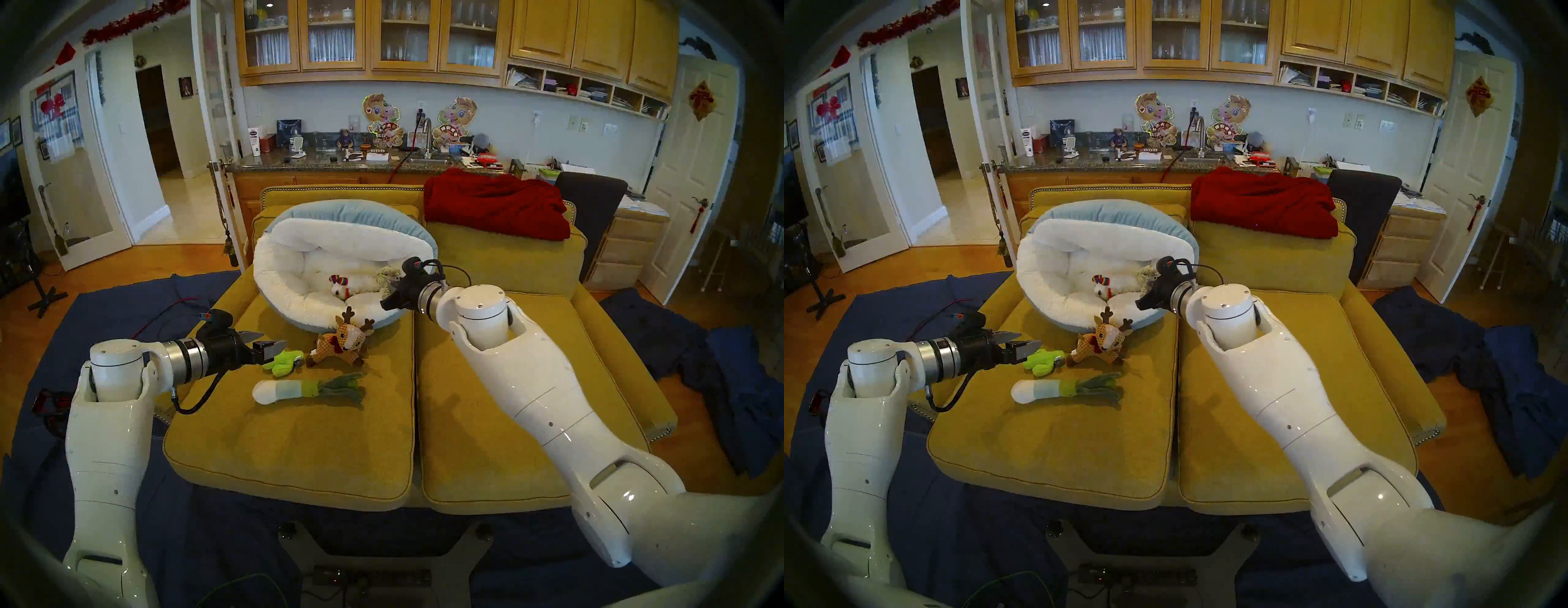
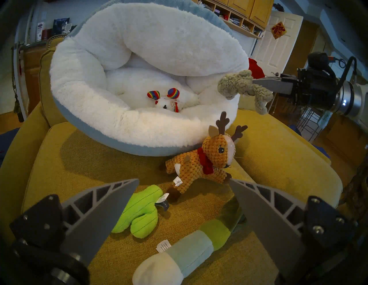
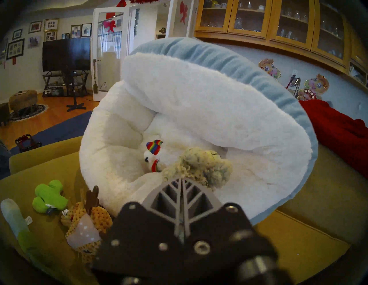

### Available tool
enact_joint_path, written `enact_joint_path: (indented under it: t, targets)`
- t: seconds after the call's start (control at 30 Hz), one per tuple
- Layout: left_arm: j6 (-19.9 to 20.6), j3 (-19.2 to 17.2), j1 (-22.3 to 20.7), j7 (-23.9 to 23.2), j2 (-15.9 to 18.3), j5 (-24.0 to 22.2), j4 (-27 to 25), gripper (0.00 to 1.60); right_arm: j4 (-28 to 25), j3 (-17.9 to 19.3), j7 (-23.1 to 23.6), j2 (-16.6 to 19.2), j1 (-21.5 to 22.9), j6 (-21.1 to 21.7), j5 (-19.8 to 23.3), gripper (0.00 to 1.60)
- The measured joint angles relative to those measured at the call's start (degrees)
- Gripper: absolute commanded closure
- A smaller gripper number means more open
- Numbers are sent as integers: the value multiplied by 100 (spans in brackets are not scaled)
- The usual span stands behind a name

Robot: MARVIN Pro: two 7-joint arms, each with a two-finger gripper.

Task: Put toys into dog bed

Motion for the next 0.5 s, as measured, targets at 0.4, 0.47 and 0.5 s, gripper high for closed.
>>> enact_joint_path:
  t: [0.4, 0.47, 0.5]
  targets:
    - [0, 0, 0, 0, 0, 0, 1, 0, 830, -406, -119, -446, 365, -623, -247, 160]
    - [0, 0, 0, 0, 0, 0, 1, 0, 972, -457, -140, -492, 420, -742, -296, 160]
    - [0, 0, 0, 0, 0, 0, 1, 0, 1072, -487, -157, -522, 458, -818, -327, 160]
